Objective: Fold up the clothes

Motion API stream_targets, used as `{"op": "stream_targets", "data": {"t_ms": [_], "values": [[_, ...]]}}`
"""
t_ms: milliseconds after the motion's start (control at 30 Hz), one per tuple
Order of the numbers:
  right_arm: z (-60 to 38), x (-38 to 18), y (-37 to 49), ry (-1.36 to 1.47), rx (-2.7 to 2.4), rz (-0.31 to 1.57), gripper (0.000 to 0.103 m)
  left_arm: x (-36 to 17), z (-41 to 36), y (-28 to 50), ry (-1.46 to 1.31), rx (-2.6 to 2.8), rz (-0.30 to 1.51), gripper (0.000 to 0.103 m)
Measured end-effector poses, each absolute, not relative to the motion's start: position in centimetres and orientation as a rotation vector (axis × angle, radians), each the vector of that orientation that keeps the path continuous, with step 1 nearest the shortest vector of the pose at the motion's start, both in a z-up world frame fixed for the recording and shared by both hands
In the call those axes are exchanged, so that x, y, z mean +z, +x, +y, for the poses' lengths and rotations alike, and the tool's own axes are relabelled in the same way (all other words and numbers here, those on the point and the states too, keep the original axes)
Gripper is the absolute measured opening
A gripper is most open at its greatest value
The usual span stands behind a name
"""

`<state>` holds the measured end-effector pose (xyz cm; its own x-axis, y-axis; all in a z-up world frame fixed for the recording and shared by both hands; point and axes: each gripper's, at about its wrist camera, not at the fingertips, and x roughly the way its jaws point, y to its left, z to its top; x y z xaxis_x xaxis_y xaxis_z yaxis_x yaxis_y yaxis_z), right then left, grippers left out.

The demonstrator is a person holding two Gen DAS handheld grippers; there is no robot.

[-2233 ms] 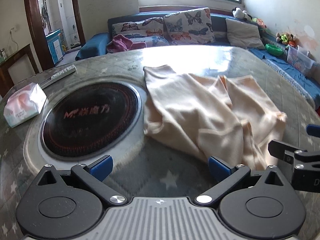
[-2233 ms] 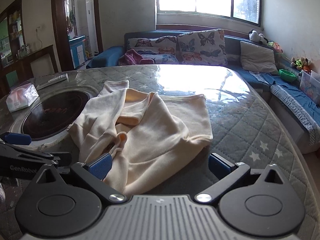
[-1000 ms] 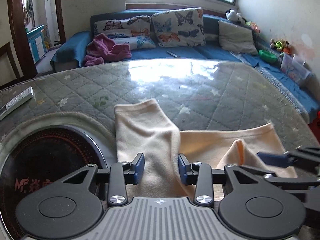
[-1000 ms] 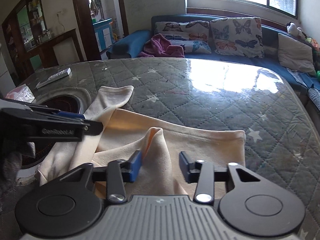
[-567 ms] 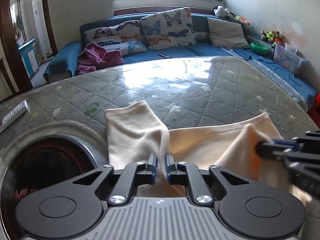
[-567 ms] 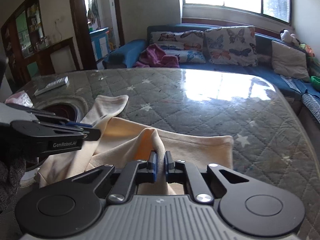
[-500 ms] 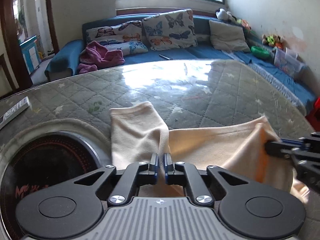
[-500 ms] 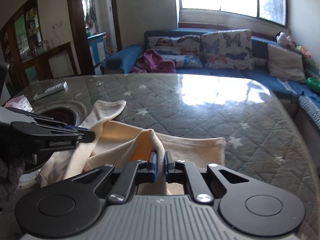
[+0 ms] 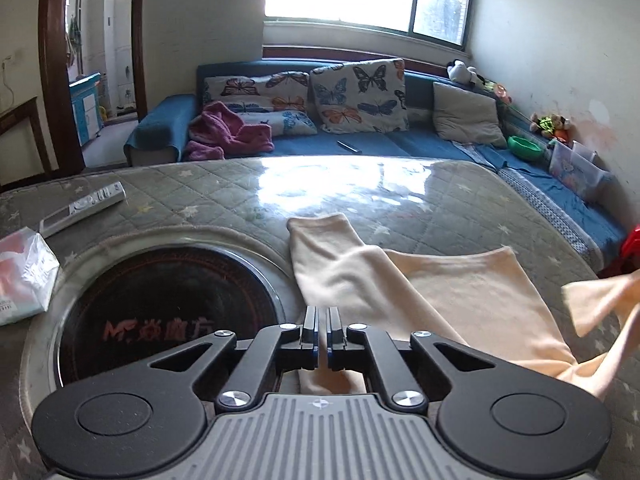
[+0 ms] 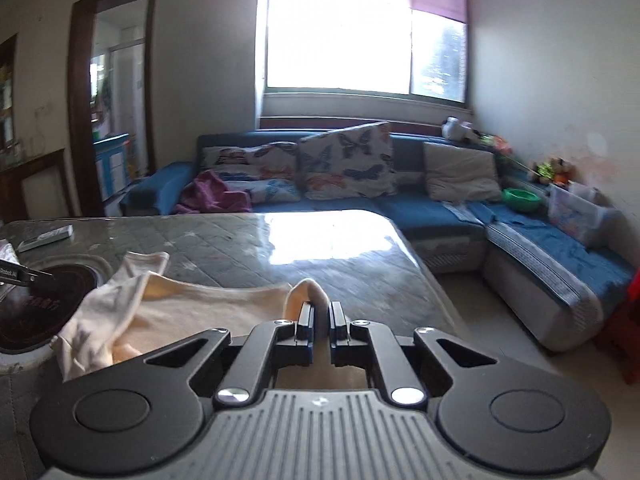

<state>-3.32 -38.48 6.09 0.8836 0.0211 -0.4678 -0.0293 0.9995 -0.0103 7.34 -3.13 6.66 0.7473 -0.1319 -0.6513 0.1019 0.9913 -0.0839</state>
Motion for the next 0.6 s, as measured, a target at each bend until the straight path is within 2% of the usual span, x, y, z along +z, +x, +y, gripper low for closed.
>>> {"op": "stream_targets", "data": {"t_ms": [67, 167, 267, 333, 400, 467, 533, 600], "values": [[-39.5, 5.0, -5.6, -0.006, -0.018, 0.523, 0.006, 6.6, -3.8, 7.5, -0.046, -0.142, 0.721, 0.007], [-40.6, 3.3, -7.6, 0.011, -0.063, 0.589, 0.007, 6.5, -5.4, 8.3, -0.028, -0.15, 0.726, 0.02], [-41.7, 1.8, -8.9, 0.043, -0.098, 0.652, 0.011, 6.2, -7.0, 9.4, -0.002, -0.154, 0.728, 0.052], [-42.5, 1.2, -9.5, 0.051, -0.119, 0.67, 0.014, 5.9, -8.1, 10.4, 0.019, -0.149, 0.729, 0.052], [-43.1, 1.1, -9.8, 0.065, -0.14, 0.662, 0.025, 5.5, -9.1, 11.6, 0.036, -0.143, 0.739, 0.059], [-43.7, 1.3, -9.8, 0.086, -0.156, 0.639, 0.043, 4.9, -10.1, 12.9, 0.06, -0.128, 0.745, 0.06], [-44.1, 1.5, -9.2, 0.098, -0.151, 0.628, 0.047, 4.0, -11.1, 14.3, 0.099, -0.106, 0.76, 0.06], [-44.4, 1.6, -8.4, 0.104, -0.146, 0.621, 0.056, 2.9, -11.9, 15.5, 0.131, -0.085, 0.784, 0.06]]}}
